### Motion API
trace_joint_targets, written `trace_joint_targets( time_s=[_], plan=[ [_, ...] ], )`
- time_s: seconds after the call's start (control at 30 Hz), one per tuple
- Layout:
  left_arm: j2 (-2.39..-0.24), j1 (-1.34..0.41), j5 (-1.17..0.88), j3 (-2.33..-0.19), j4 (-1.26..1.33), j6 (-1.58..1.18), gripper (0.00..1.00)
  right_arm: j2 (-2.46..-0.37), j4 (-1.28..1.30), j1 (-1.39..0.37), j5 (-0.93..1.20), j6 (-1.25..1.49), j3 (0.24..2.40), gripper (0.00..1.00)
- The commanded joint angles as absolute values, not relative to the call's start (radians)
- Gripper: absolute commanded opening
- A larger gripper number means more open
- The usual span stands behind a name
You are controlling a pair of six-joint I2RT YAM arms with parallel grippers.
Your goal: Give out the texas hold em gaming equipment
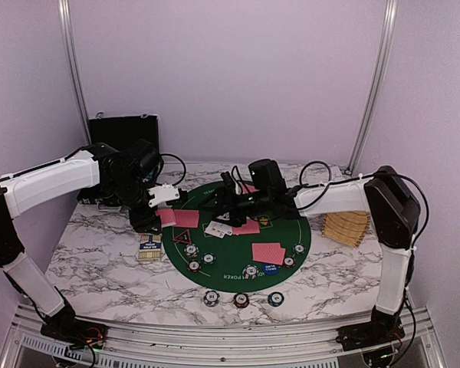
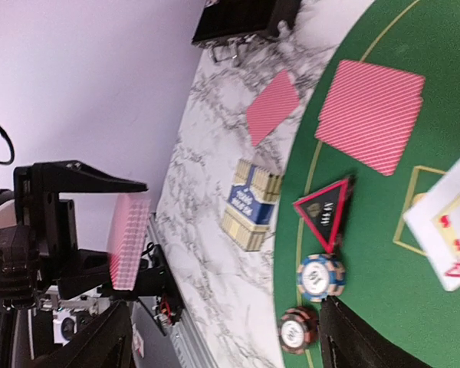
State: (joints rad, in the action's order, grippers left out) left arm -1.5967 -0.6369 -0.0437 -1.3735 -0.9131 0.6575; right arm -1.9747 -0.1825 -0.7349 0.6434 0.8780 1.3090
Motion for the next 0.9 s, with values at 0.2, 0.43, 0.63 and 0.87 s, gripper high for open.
trace_joint_targets(
  time_s=[0.2, 0.43, 0.63, 0.87],
  plan=[
    [-1.586, -0.634, -0.061, -1.408, -0.905, 0.648, 0.00, -2.101, -0.526, -0.813, 0.782, 1.158, 1.354, 0.82],
    [-1.591, -0.635, -0.069, -1.412, -0.905, 0.645, 0.00, -2.150, -0.633, -0.833, 0.796, 1.240, 1.381, 0.82],
    [-1.598, -0.635, -0.074, -1.420, -0.905, 0.642, 0.00, -2.191, -0.679, -0.848, 0.806, 1.284, 1.419, 0.82],
    [-1.600, -0.635, -0.080, -1.424, -0.905, 0.640, 0.00, -2.241, -0.713, -0.867, 0.813, 1.323, 1.473, 0.82]
  ],
)
